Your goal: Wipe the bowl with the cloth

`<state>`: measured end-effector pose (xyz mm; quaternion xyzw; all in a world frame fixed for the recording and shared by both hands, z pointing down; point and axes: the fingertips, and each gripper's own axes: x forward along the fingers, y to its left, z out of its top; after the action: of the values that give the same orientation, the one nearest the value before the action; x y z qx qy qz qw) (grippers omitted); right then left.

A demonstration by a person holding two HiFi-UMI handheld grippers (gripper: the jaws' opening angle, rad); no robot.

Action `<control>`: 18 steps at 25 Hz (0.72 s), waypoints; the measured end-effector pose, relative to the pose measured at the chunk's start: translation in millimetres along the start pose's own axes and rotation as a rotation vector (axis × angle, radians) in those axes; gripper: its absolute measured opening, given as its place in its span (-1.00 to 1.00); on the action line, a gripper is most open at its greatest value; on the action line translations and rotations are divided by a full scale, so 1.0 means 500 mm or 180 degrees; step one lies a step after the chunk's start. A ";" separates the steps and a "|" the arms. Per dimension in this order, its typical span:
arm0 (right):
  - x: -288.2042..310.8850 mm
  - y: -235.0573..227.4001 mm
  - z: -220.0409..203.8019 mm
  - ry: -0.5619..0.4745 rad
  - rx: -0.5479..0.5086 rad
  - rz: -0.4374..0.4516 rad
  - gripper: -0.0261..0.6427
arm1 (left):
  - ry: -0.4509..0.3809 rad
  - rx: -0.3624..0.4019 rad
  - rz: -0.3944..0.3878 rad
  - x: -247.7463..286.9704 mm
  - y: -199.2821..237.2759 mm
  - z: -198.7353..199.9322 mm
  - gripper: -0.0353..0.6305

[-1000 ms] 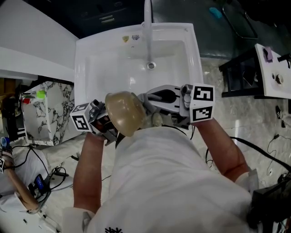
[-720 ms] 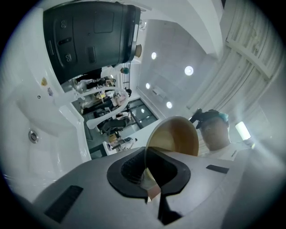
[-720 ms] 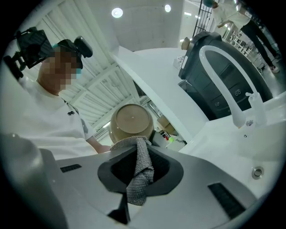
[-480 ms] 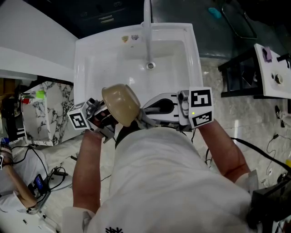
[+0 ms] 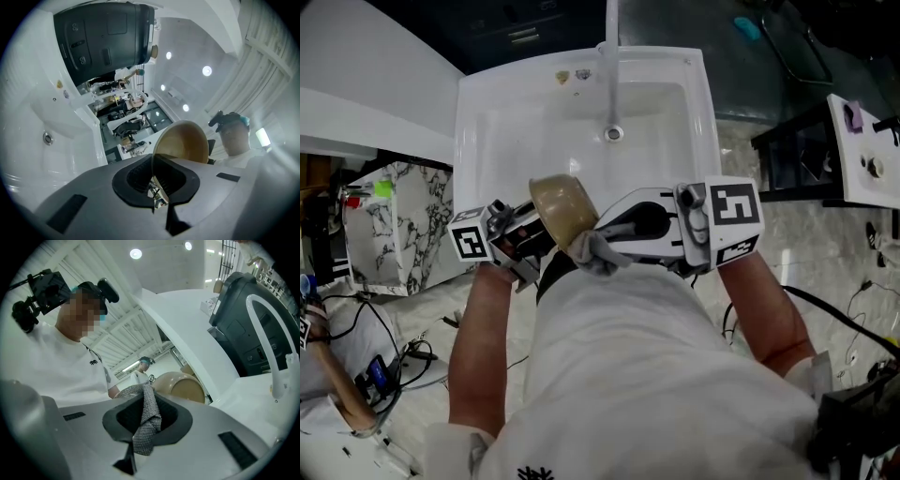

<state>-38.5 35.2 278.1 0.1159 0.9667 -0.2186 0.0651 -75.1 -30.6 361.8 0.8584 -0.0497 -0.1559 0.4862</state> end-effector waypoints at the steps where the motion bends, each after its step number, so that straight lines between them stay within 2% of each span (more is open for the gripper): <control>1: 0.000 -0.002 0.007 -0.0010 -0.0034 -0.0021 -0.82 | 0.0022 -0.0013 -0.0004 -0.002 0.001 -0.003 -0.84; 11: 0.001 -0.040 0.057 -0.0178 -0.0108 -0.0197 -0.82 | 0.0272 -0.0057 -0.0035 -0.005 0.000 -0.034 -0.84; 18: -0.007 -0.100 0.074 -0.0306 -0.0043 -0.0554 -0.82 | 0.0516 0.0020 -0.0193 0.010 -0.032 -0.054 -0.84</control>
<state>-45.1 -25.7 266.1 0.0204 0.9704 -0.2222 0.0929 -62.7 -1.1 359.9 0.8708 0.0153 -0.1005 0.4810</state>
